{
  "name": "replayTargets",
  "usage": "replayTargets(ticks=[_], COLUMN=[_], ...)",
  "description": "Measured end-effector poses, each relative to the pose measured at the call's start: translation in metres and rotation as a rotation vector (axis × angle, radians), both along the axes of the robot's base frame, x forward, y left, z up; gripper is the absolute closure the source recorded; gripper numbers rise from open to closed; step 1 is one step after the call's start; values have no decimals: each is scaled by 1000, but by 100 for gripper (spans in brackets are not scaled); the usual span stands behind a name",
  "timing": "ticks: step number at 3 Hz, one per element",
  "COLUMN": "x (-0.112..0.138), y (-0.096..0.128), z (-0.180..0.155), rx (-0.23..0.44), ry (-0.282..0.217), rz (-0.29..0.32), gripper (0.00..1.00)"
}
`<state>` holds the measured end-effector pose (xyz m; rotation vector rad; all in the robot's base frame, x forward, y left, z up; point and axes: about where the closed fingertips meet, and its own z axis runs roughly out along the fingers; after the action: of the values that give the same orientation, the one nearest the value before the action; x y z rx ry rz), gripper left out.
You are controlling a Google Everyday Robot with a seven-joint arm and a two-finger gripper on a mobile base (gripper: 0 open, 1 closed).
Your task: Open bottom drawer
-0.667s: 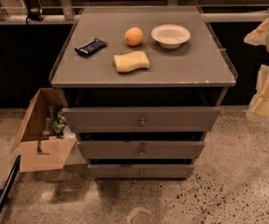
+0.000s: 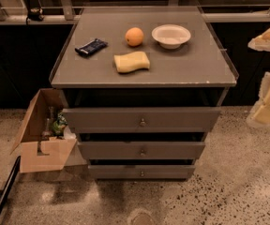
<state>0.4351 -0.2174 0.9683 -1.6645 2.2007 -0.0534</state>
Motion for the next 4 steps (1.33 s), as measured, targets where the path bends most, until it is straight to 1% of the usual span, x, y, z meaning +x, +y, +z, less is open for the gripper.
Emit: replayTargets(ticks=[1, 2, 3, 4], x=[-2, -8, -7, -6], y=[-6, 3, 15, 34], z=[-29, -56, -106, -165], rx=[140, 279, 394, 446], ry=[-22, -56, -54, -13], rz=[8, 6, -12, -29], gripper=[0, 0, 0, 0])
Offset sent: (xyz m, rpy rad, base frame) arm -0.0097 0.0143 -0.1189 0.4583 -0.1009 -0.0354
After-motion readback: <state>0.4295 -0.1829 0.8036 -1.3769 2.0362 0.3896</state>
